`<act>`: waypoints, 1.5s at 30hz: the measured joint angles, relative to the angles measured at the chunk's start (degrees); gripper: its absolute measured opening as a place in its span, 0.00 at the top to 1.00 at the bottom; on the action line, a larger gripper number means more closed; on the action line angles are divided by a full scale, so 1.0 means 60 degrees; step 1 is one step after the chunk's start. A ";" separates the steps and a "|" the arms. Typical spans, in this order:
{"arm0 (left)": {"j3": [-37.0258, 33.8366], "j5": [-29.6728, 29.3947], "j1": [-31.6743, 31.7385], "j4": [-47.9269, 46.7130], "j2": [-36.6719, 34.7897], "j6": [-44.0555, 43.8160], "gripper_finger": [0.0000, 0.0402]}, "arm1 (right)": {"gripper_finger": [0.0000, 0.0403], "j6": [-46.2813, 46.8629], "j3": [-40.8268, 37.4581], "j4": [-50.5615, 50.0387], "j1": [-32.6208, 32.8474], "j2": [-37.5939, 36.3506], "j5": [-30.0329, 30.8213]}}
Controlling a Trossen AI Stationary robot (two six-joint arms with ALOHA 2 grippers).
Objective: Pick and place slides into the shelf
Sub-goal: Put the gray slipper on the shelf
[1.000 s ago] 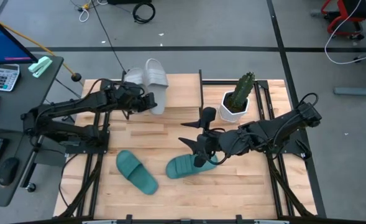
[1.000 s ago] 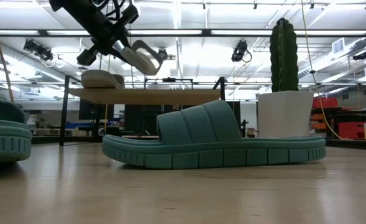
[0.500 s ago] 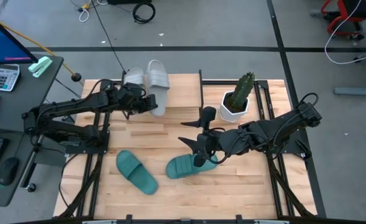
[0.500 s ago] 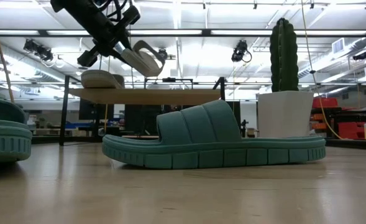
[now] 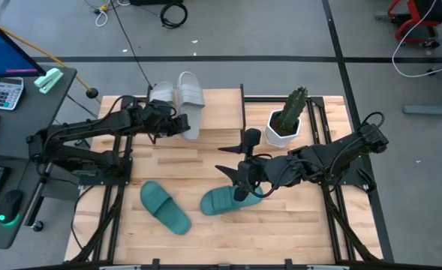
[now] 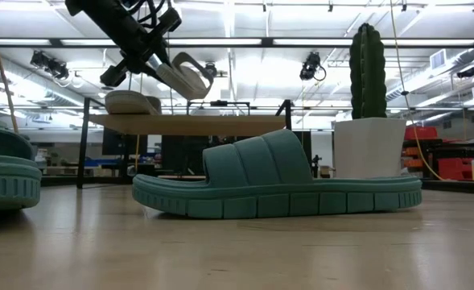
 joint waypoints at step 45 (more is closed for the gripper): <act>-0.0009 -0.1188 -0.0008 -0.0082 -0.0008 0.0790 0.74 | 0.40 0.0033 0.0000 -0.0003 0.0000 -0.0004 -0.0178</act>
